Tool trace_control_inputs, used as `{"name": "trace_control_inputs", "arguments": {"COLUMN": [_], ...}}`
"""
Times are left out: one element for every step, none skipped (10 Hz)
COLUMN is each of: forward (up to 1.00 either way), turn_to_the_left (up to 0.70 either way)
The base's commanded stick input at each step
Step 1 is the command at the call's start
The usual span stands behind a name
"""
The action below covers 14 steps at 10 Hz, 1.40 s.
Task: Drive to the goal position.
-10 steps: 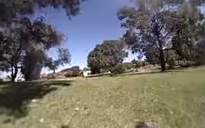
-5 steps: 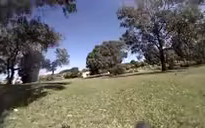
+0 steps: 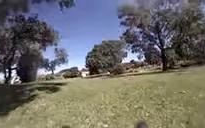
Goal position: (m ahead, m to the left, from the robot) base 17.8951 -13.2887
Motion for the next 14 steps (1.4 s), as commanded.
{"name": "trace_control_inputs", "arguments": {"forward": [1.0,1.0,1.0,1.0,1.0,1.0,1.0,1.0,1.0,1.0,1.0,1.0,1.0,1.0], "turn_to_the_left": [0.0,0.0,0.0,0.0,0.0,0.0,0.0,0.0,0.0,0.0,0.0,0.27,0.27,0.24]}}
